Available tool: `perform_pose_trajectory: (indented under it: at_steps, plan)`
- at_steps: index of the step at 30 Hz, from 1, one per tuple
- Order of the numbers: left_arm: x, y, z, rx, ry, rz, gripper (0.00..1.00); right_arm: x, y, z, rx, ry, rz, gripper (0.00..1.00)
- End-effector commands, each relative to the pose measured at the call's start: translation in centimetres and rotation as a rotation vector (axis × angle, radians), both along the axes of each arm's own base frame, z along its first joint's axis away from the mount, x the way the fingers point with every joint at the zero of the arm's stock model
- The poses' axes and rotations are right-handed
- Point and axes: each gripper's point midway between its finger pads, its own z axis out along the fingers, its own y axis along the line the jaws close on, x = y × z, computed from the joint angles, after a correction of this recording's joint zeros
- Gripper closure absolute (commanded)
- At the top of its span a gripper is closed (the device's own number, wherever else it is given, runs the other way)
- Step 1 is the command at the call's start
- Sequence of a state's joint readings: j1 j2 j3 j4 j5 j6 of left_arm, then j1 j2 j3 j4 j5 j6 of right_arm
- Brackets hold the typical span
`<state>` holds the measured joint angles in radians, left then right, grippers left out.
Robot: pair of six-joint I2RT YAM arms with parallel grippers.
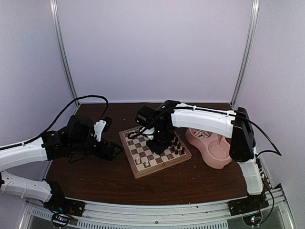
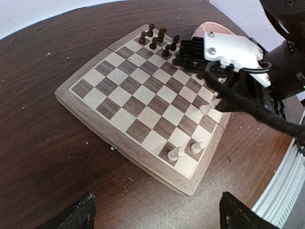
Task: Set up the chess pieces on the board
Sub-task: Place the bishop on the chessboard.
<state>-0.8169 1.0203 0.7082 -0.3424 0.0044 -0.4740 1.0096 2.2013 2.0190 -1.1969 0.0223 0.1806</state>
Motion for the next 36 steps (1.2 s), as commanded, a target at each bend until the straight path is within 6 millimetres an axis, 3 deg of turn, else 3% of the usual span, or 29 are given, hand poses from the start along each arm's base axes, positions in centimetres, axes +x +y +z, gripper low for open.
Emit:
perform_pose_trajectory:
  at_steps: [1,15,19,24,31,36]
  plan:
    - [-0.6,-1.1,0.5,-0.055,0.011,-0.058,0.10,0.7,-0.2,-0.1,-0.051,-0.034,0.005,0.95]
    - [-0.7,-0.7,0.1,-0.044,0.014,-0.046,0.12,1.0,0.2,-1.1,-0.064,-0.026,0.003,0.86]
    - [-0.7,-0.6,0.0,-0.037,0.019,-0.044,0.12,1.1,0.2,-0.9,-0.061,-0.034,0.002,0.76]
    - [-0.6,-0.6,0.0,-0.029,0.019,-0.044,0.12,1.1,0.4,-0.1,-0.039,-0.043,0.003,0.72]
    - [-0.3,-1.2,-0.1,-0.006,0.033,-0.062,0.15,1.4,1.2,5.1,0.130,-0.120,0.002,0.72]
    - [0.2,-3.0,0.0,-0.007,0.070,-0.108,0.21,1.3,-0.3,9.0,0.228,-0.227,-0.012,0.69]
